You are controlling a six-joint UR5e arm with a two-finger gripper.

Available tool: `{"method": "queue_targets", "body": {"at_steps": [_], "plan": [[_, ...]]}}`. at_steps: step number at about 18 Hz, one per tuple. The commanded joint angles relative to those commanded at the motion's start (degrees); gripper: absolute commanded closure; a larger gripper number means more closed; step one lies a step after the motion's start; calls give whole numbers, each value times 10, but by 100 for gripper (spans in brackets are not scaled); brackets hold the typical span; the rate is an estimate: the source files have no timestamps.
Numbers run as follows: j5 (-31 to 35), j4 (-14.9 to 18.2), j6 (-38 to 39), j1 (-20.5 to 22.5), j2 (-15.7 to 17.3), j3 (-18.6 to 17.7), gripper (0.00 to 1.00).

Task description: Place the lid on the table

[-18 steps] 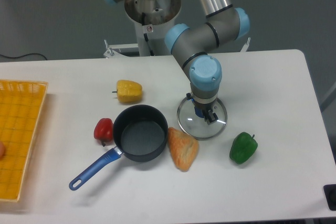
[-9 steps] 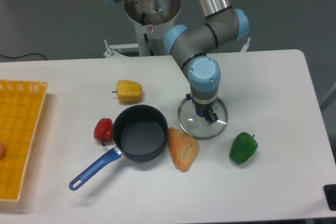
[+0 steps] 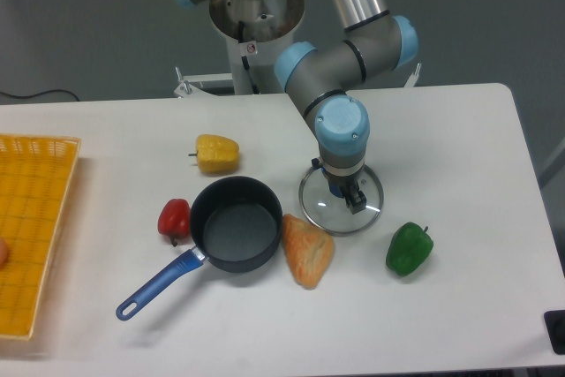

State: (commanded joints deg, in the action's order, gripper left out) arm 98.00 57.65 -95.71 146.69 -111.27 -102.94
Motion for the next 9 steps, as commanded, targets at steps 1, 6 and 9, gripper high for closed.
{"method": "queue_targets", "body": {"at_steps": [1,6,9], "plan": [[-3,4,0,-2,2,10,0],[-10,9,0,-11,12,54,0],[-11,14,0,-9,24,60,0]]}}
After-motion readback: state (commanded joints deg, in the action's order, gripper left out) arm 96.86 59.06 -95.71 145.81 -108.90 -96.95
